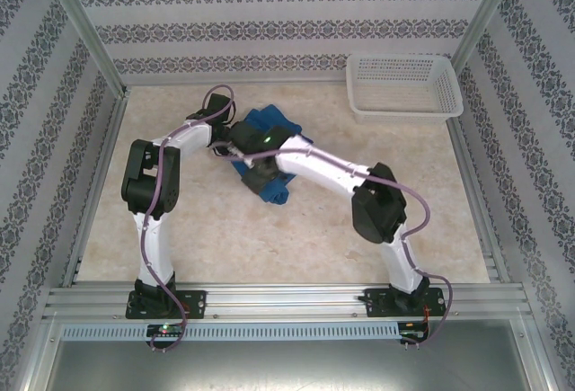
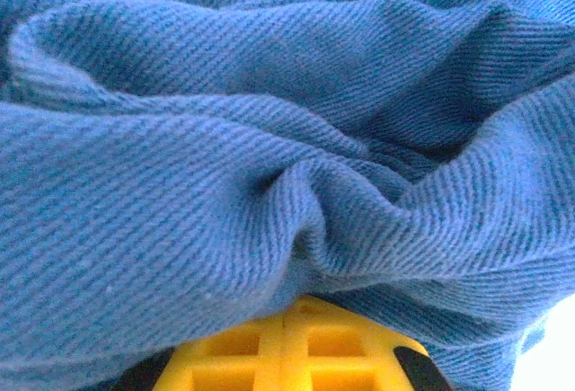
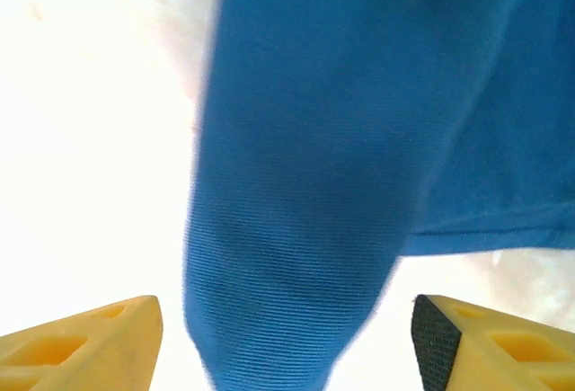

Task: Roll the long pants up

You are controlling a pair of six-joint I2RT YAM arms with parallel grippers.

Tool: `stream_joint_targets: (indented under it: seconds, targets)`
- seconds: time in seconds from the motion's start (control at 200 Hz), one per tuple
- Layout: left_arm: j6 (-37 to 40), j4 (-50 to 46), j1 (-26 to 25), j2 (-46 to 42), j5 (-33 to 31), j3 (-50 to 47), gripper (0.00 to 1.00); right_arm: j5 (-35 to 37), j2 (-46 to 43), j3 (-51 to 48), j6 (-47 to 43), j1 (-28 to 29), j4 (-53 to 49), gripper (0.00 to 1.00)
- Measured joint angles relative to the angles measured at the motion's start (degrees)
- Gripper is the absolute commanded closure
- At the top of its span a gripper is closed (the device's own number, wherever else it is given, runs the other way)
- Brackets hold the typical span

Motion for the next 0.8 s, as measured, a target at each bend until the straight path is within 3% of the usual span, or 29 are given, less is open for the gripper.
stream_joint_targets:
  seconds: [0.115,0.22,0.41,0.799]
  targets:
    - [0.0,0.52,0.0,0.0,0.17,-0.15,1.0,9.27,1.7,-1.44,1.88,8.07,2.27,0.25]
    - [0.0,0.52,0.0,-0.04,0.17,-0.15,1.0,15.89,6.27,-0.5,2.34,11.08,2.54,0.23]
    - [0.02,0.52,0.0,-0.28,-0.04,-0.24,1.0,25.51,14.67,0.22,2.14,10.34,2.25,0.2]
    - [0.07,1.18,-0.07,-0.96,-0.79,-1.14,1.0,38.58,18.78,4.02,-5.33,7.37,5.42,0.16]
